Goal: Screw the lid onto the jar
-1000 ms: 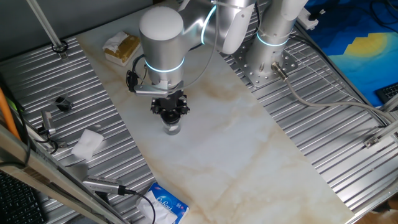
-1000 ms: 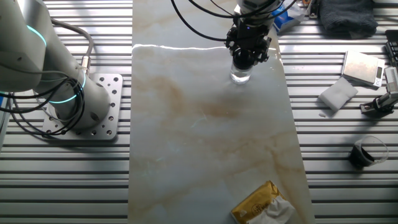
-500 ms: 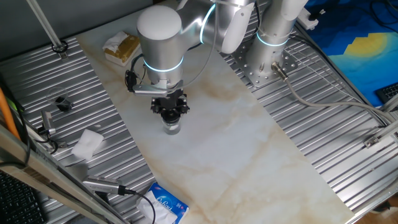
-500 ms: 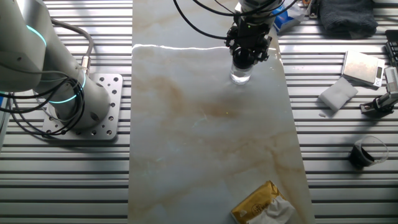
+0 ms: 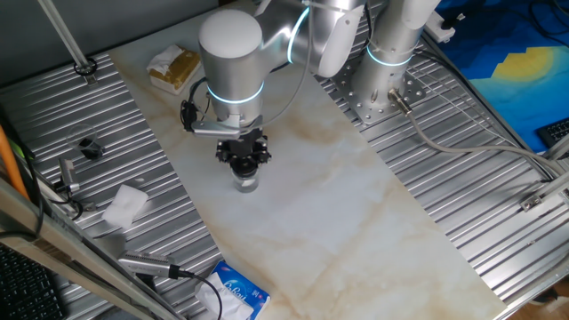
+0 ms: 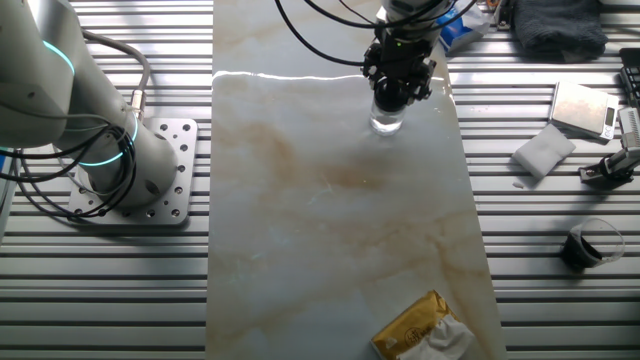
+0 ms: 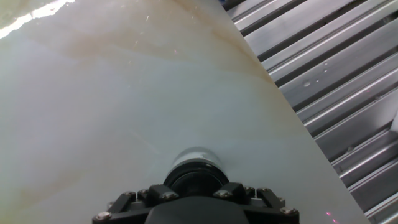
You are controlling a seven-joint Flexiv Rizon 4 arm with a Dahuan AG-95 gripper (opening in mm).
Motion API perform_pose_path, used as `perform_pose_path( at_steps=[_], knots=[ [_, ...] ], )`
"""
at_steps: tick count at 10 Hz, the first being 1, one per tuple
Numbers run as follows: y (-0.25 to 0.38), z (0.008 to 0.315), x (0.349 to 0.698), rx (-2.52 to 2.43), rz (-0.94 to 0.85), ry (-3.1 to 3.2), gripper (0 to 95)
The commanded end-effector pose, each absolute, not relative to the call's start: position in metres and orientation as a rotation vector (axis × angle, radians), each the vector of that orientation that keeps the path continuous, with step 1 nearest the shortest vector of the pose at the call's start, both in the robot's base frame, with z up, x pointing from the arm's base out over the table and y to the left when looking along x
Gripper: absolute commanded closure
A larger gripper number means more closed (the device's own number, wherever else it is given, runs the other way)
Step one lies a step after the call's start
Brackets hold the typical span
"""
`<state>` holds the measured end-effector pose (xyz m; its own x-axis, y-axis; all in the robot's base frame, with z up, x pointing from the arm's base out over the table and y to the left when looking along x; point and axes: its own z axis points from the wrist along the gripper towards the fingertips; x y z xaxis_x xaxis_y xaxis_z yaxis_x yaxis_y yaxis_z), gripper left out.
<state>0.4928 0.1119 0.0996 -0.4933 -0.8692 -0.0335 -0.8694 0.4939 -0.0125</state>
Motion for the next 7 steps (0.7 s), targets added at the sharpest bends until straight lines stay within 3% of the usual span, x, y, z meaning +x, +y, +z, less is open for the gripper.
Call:
perform_pose_path(
  at_steps=[1, 7],
  knots=[
    [0.1119, 0.0984, 0.4925, -1.526, 0.015, 2.706, 38.0],
    [0.1119, 0.0986, 0.4925, -1.334, 0.024, 2.808, 38.0]
  ],
)
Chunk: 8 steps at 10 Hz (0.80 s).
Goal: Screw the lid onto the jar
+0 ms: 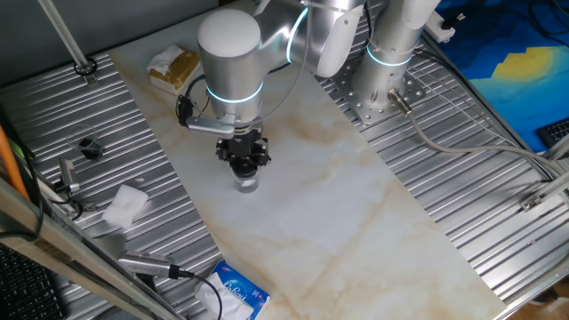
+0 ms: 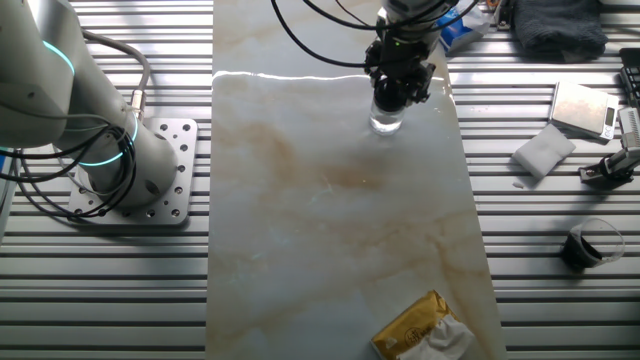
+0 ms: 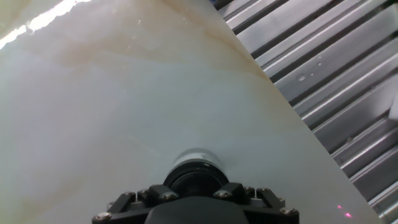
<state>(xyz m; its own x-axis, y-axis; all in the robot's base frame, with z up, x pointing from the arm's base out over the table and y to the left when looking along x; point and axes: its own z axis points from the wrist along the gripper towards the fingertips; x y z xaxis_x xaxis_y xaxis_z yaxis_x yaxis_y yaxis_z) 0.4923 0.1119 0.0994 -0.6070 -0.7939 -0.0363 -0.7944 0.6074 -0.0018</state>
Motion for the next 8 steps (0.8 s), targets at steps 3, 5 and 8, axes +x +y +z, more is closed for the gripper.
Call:
perform_pose_path(
  at_steps=[3, 5, 8],
  knots=[
    [0.1119, 0.0986, 0.4925, -1.199, 0.023, 2.87, 38.0],
    [0.1119, 0.0986, 0.4924, -1.111, 0.024, 2.908, 38.0],
    [0.1119, 0.0985, 0.4924, -0.982, 0.03, 2.956, 57.0]
  ],
)
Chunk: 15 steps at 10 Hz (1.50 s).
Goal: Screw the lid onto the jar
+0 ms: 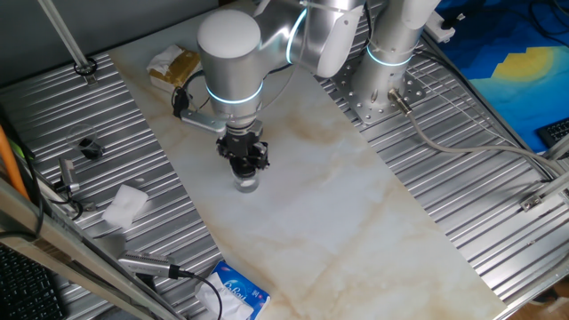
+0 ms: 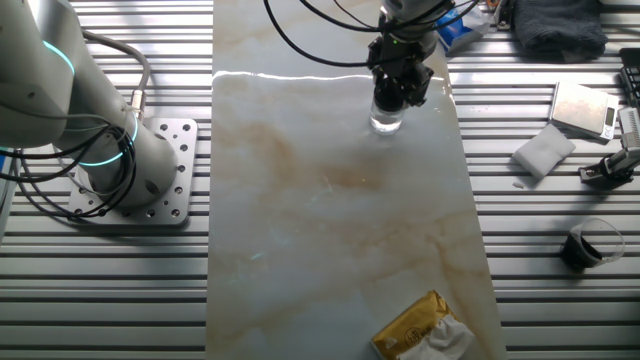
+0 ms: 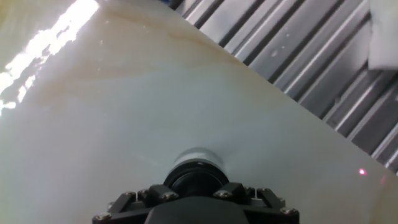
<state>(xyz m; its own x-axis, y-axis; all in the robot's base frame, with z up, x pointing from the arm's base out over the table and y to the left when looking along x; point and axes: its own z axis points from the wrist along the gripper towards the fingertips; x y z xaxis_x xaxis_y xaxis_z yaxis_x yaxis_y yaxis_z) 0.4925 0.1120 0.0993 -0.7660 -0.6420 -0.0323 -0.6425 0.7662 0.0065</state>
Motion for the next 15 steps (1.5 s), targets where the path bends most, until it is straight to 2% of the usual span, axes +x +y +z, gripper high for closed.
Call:
perform_pose_path(
  at_steps=[1, 15],
  knots=[
    [0.1119, 0.0985, 0.4924, -0.944, 0.031, 2.968, 57.0],
    [0.1118, 0.0985, 0.4922, 0.055, 0.029, 3.128, 57.0]
  ],
)
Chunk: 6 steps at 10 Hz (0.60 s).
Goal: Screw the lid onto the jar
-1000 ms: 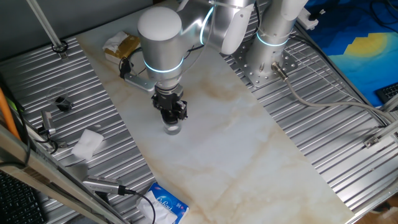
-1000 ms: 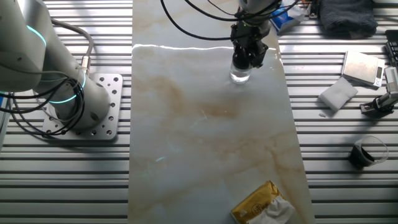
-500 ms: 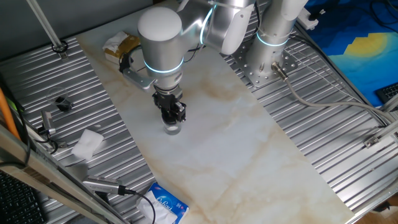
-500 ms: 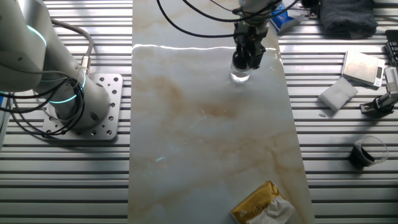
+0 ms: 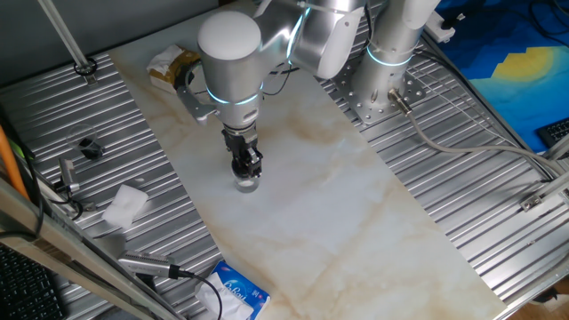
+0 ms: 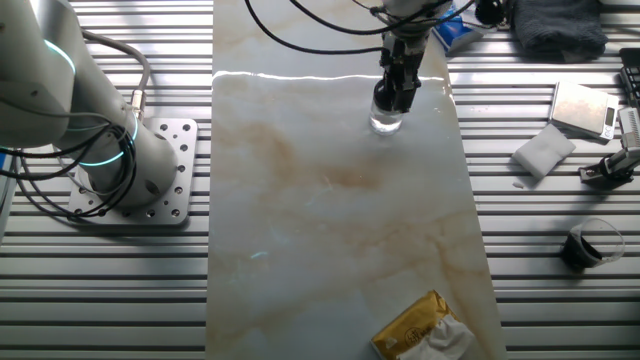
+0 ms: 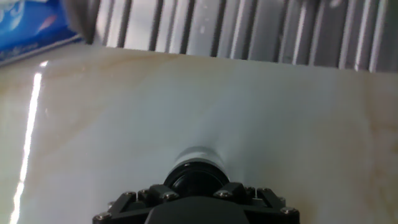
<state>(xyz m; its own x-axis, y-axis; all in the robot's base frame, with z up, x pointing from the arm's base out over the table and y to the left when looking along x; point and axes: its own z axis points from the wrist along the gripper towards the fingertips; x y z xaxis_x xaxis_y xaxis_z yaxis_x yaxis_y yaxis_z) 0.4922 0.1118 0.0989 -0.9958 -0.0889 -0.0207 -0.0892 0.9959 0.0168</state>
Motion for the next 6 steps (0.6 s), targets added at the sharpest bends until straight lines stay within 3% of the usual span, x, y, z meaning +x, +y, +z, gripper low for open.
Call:
perform_pose_path(
  at_steps=[1, 2, 6],
  knots=[
    [0.1117, 0.0986, 0.4922, 0.123, 0.036, 3.129, 57.0],
    [0.1116, 0.0986, 0.4922, 0.22, 0.037, 3.126, 76.0],
    [0.1083, 0.1003, 0.4911, 0.404, 0.018, 3.128, 76.0]
  ],
)
